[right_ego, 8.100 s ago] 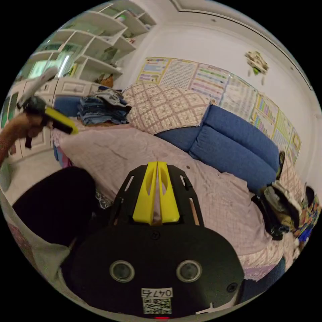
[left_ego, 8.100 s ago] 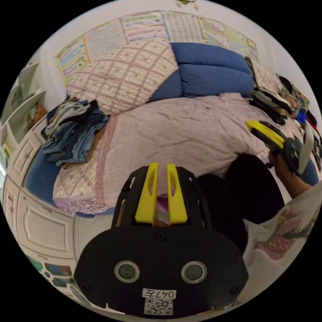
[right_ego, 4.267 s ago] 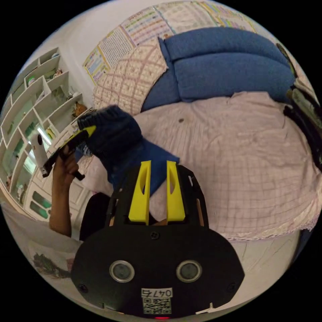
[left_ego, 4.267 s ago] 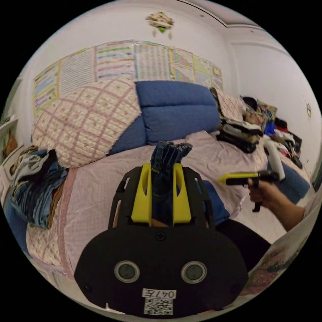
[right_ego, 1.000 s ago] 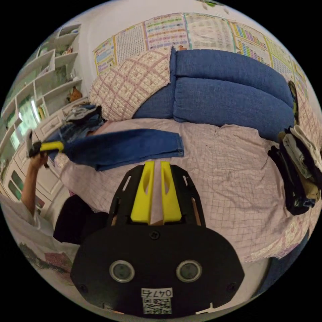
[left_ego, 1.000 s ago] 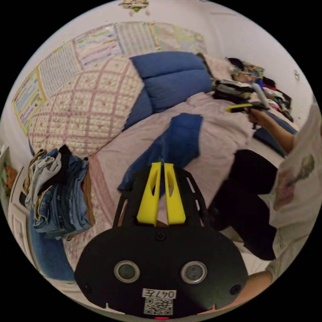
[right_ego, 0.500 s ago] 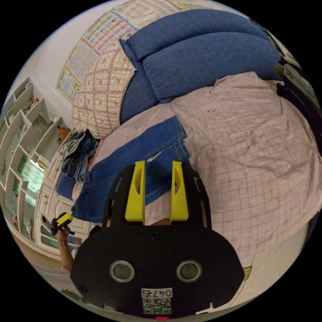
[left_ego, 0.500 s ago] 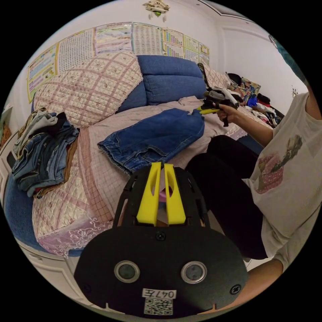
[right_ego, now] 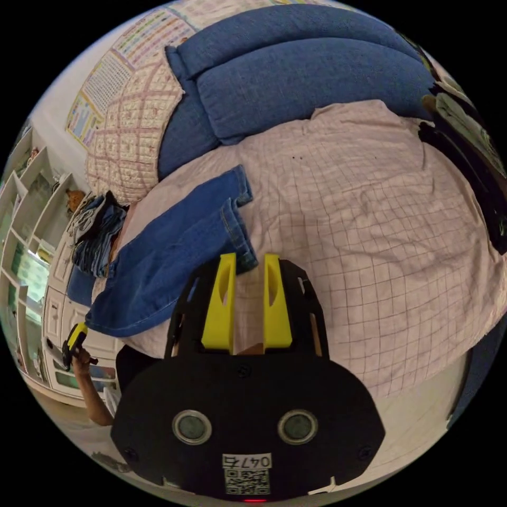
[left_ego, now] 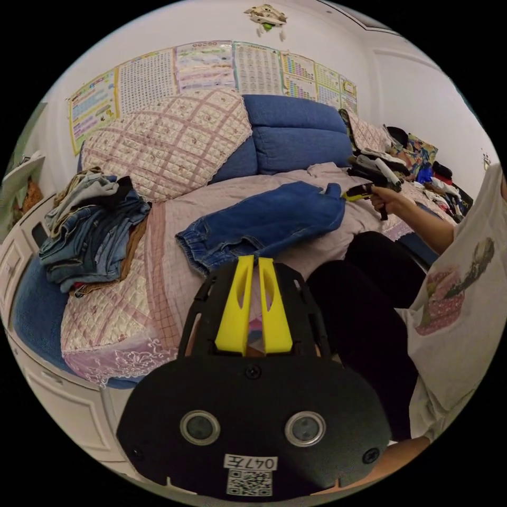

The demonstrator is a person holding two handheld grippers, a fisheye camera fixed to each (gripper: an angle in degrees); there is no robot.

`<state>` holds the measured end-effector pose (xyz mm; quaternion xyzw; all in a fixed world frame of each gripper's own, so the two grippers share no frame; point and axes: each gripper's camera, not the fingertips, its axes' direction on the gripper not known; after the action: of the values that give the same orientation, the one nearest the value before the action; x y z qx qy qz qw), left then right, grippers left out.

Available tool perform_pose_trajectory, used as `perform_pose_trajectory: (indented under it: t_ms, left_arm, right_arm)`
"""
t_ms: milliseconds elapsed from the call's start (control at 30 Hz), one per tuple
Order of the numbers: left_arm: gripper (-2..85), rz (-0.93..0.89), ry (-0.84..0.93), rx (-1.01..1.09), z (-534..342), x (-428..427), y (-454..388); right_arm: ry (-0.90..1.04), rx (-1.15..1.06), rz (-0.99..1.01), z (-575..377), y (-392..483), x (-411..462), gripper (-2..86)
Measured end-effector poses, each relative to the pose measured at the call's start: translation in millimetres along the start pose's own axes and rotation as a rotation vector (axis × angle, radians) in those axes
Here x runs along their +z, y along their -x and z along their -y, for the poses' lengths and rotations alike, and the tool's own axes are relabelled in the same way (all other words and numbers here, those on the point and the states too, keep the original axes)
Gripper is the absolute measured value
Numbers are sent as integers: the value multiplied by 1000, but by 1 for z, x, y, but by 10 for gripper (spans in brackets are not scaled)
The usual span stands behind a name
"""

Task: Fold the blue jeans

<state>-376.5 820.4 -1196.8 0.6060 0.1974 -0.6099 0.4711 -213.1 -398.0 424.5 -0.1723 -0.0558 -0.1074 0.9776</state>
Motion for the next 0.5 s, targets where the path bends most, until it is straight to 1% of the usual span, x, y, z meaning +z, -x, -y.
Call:
perform_pose_trajectory:
  t_ms: [133,200,267,333,433,500]
  left_arm:
    - [-2,43,-60,-47,32,-7,23]
    - [-2,62,-79,-49,46,-10,34]
    - [-2,76,-52,-38,47,-7,38]
    - [-2,57,-6,-25,39,-1,42]
    - [-1,-5,85,-10,14,17,50]
    - [1,-17,216,-4,0,43,60]
  right_arm:
    - [-69,-93,60,26,20,-19,-10]
    - [-214,-148,98,37,32,-61,-12]
    - [-246,-191,82,36,37,-89,-13]
    - [-223,-229,45,24,35,-104,-13]
    - [-132,-206,-26,-9,14,-100,-13]
    - [-24,-154,-78,-30,-6,-79,-12]
